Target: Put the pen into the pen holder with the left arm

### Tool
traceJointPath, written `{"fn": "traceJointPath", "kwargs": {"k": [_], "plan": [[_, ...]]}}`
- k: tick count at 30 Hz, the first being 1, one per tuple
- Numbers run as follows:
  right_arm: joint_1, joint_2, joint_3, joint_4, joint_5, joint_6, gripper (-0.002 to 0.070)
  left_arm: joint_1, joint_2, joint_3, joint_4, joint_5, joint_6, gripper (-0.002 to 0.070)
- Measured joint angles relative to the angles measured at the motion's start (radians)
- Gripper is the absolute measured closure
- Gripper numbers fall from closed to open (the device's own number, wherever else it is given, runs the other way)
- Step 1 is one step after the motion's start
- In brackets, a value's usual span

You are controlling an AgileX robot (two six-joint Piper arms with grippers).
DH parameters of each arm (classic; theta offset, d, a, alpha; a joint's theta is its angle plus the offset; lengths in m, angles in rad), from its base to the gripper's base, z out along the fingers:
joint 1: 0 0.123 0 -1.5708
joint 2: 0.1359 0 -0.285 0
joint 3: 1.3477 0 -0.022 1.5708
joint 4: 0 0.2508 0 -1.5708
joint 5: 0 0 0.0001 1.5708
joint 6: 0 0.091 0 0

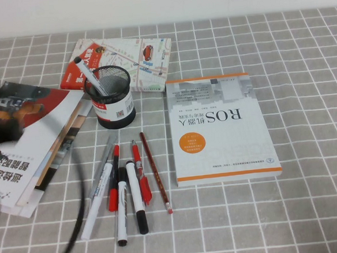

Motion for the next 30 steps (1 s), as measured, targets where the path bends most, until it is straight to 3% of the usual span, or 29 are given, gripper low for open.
{"fn": "traceJointPath", "kwargs": {"k": [13, 21, 25, 30], "plan": [[0.000, 0.000, 0.000, 0.000, 0.000, 0.000, 0.0691, 0.000, -0.600, 0.382, 0.000, 0.173, -0.046, 0.0675], [0.000, 0.000, 0.000, 0.000, 0.000, 0.000, 0.0691, 0.000, -0.676, 0.437, 0.011, 0.266, -0.124, 0.0675], [0.000, 0.000, 0.000, 0.000, 0.000, 0.000, 0.0691, 0.000, -0.676, 0.475, 0.012, 0.229, -0.153, 0.0675], [0.000, 0.000, 0.000, 0.000, 0.000, 0.000, 0.0691, 0.008, -0.676, 0.567, -0.106, 0.074, -0.002, 0.0676]]}}
